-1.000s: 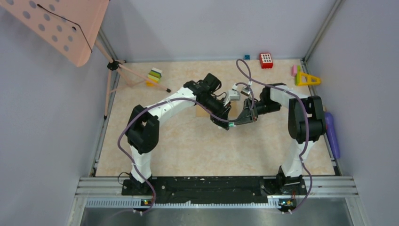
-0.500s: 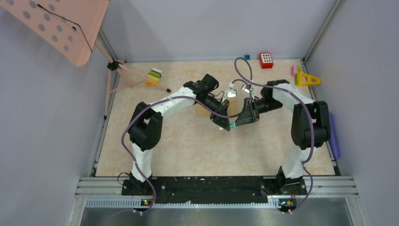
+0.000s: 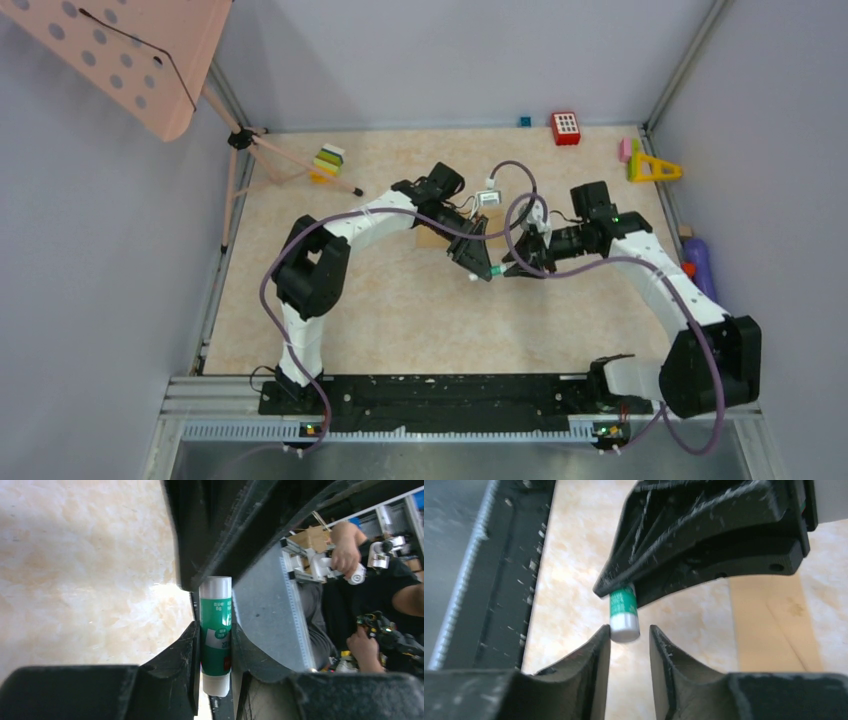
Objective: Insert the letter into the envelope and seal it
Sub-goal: Screw the solid glue.
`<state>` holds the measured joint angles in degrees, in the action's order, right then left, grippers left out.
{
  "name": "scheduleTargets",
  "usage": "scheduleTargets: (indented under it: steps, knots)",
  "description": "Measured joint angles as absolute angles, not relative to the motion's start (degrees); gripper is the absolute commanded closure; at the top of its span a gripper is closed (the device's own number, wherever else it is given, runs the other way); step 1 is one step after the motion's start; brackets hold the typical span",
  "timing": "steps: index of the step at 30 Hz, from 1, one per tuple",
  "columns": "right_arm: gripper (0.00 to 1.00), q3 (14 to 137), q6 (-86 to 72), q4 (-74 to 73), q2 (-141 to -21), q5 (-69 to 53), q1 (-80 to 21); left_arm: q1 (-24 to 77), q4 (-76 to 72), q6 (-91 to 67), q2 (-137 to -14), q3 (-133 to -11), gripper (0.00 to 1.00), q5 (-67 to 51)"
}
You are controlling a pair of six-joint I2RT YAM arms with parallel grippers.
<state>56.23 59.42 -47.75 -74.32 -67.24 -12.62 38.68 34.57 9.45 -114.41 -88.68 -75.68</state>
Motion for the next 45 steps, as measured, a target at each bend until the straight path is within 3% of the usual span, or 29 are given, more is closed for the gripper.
scheduleTargets:
  steps: [7, 10, 12, 20, 28, 34, 40, 45]
  knots:
    - [0.19, 46.7, 59.2, -34.6, -63.7, -61.8, -12.8, 38.5, 33.4, 7.2, -114.4, -88.6, 0.87, -79.9]
    - [0.12, 47.2, 56.4, -34.0, -61.7, -59.4, -12.8, 38.0, 37.0, 10.6, -114.3, -89.6, 0.89, -78.3]
    - [0.02, 48.4, 53.2, -34.0, -61.5, -57.3, -12.8, 37.5, 41.9, 14.7, -114.3, -91.8, 0.89, -76.2]
    - [0.01, 50.3, 33.4, -29.2, -58.0, -52.4, -8.6, 33.8, 50.8, 24.4, -111.0, -96.8, 0.9, -67.2]
    - [0.15, 53.6, 10.2, -22.6, -58.1, -51.3, -6.5, 34.3, 51.1, 29.2, -100.9, -96.3, 0.9, -52.8]
    - [0.2, 57.6, -12.2, -14.6, -63.7, -54.6, -6.5, 39.1, 50.8, 33.3, -94.9, -96.6, 0.91, -42.3]
    - [0.29, 57.2, -26.9, -9.5, -64.5, -55.0, -6.5, 43.5, 47.7, 34.5, -92.6, -95.3, 0.92, -34.3]
    - [0.3, 53.4, -33.2, -5.2, -63.8, -54.9, -7.6, 43.9, 46.2, 34.2, -92.5, -95.1, 0.92, -31.3]
